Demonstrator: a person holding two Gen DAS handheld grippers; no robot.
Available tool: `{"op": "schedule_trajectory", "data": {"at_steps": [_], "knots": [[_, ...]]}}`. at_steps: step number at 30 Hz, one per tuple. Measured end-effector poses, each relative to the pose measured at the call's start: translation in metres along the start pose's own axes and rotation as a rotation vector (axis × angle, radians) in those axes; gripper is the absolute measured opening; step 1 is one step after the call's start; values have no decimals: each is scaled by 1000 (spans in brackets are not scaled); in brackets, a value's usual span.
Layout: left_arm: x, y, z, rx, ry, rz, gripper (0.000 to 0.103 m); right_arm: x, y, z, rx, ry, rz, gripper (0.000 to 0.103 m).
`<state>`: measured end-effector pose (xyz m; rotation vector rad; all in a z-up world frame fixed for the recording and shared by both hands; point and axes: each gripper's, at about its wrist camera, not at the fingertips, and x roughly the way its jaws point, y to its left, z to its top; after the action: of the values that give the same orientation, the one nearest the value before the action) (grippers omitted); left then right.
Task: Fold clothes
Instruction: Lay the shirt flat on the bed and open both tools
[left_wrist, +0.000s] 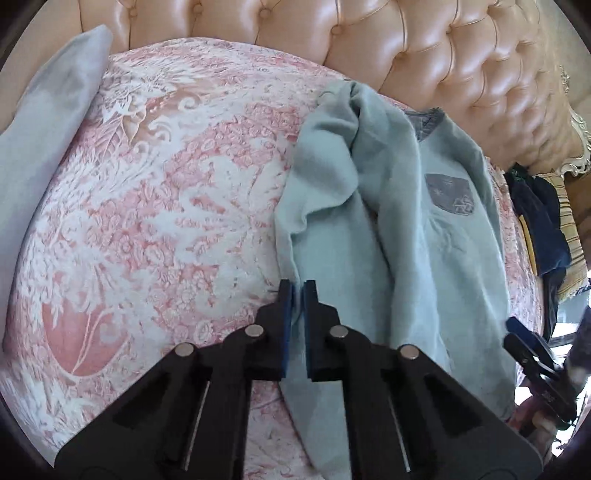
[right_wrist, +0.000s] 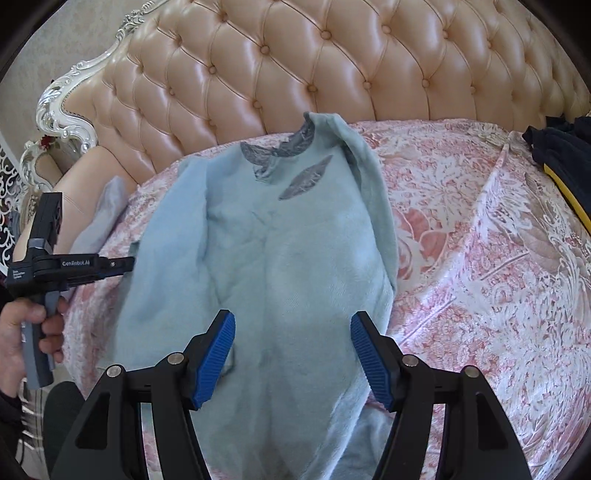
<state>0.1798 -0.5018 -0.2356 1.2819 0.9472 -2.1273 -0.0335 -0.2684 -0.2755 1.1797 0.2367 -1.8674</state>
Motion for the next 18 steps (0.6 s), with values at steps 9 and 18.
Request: {"op": "schedule_trajectory", "data": {"at_steps": [9,18], "knots": [[-104,8,51,232,-141,381,2,4,-11,-6,7,9,5,66],[-74,20,66,177,-117,506,24,-18,-14,8,41,-49,15,66]]}}
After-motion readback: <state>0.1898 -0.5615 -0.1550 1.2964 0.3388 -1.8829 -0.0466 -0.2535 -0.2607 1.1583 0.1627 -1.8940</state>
